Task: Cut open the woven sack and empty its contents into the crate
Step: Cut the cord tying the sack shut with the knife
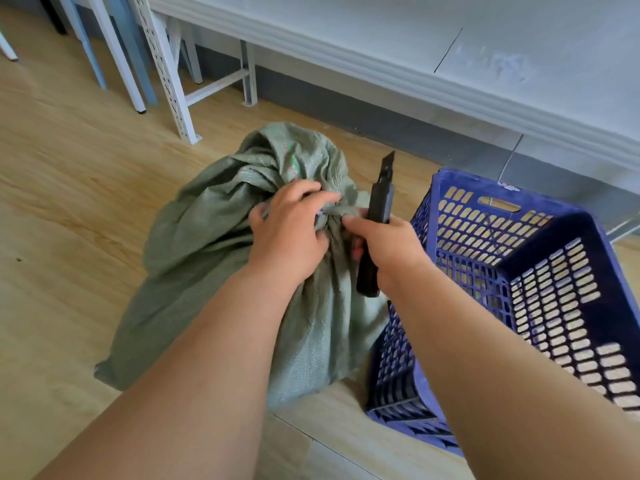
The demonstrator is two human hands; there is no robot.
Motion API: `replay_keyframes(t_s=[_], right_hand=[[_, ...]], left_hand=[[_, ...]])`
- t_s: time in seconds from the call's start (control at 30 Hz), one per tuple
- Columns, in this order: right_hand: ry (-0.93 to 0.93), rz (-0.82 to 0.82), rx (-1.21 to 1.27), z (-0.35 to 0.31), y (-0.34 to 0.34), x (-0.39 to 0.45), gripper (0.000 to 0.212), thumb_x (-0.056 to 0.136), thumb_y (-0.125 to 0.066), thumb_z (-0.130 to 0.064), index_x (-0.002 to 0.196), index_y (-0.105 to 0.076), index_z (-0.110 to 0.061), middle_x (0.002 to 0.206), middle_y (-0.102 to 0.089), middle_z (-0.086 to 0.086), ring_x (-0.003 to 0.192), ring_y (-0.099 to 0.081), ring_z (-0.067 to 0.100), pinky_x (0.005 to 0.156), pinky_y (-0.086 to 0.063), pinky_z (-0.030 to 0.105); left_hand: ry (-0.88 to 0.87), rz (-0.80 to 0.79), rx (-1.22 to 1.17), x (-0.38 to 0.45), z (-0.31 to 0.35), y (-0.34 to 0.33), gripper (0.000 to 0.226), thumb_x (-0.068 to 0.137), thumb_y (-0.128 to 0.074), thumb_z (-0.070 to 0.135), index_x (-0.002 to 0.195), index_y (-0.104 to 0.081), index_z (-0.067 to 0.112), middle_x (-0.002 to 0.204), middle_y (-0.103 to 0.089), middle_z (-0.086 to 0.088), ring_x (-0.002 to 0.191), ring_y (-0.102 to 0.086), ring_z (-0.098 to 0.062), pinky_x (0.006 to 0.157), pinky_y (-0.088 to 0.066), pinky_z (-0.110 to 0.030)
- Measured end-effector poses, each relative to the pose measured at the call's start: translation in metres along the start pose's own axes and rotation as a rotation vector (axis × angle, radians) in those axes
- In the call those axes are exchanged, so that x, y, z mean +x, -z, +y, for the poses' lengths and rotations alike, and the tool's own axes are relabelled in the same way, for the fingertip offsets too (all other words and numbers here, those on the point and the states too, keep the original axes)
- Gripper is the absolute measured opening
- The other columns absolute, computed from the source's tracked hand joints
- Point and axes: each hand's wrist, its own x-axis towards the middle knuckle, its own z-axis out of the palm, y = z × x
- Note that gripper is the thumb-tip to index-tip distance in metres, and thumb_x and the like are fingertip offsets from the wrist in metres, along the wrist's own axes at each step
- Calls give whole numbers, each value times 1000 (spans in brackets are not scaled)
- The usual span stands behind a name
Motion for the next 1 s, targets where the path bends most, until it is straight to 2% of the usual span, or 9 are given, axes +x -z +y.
replay_keyframes(t_s=[0.13,0.33,0.4,0.47,0.53,0.67,0.77,0.9,1.0], right_hand=[[100,-130,210,-23,4,-11,13,86,-67,0,84,-60,-11,46,-47,-2,38,-41,8,39,-37,20],[-57,-49,101,2,12,-17,13,85,-69,-1,88,-59,-9,47,-46,-1,40,-39,11,39,-37,21],[-52,-88,28,2,17,-16,12,84,-74,-13,89,-63,-10,49,-49,-1,42,-43,12,42,-40,23],[-33,-99,-77,-7,22,-14,25,77,-80,-36,84,-66,-16,49,-52,-4,43,-46,11,45,-42,25],[19,-72,-134,-14,22,-11,37,69,-83,-45,80,-65,-14,45,-50,-7,40,-44,10,45,-40,24],[131,-48,-193,-10,15,-10,34,72,-82,-40,83,-66,-12,43,-48,-8,41,-43,11,47,-40,26],[148,-7,-251,2,10,-8,24,76,-81,-30,72,-63,-14,44,-50,-10,45,-46,14,55,-42,32],[36,47,-69,18,5,-8,18,77,-80,-22,77,-63,-17,44,-51,-8,39,-44,11,51,-40,29],[-15,66,41,22,4,-8,17,79,-79,-18,84,-63,-17,44,-50,-8,37,-43,9,48,-40,26]], left_hand=[[14,103,-121,7,12,12,56,72,-69,19,118,-54,47,126,-46,15,118,-49,-15,92,-44,-45],[207,-32,-97,-6,4,-6,37,82,-64,19,116,-64,34,110,-69,4,103,-62,-22,84,-49,-32],[196,18,-58,-5,6,-5,34,84,-61,16,114,-66,31,107,-71,3,100,-63,-24,82,-49,-32],[145,96,-66,-3,11,0,32,83,-63,16,111,-67,31,103,-72,3,97,-64,-23,82,-50,-32],[66,179,-113,-1,18,6,31,82,-66,15,108,-68,31,101,-72,5,94,-65,-21,82,-51,-34],[71,239,-236,-5,24,8,29,81,-64,14,105,-70,30,96,-73,7,91,-67,-18,80,-53,-36],[185,154,-296,-6,17,1,31,81,-63,13,105,-67,32,93,-71,11,93,-65,-15,80,-50,-30],[139,-11,-201,-11,16,-4,40,83,-60,15,106,-45,44,80,-55,12,79,-56,-20,68,-40,-31],[112,-36,-249,-10,15,-5,33,82,-60,15,100,-52,42,86,-64,12,84,-61,-15,70,-45,-31]])
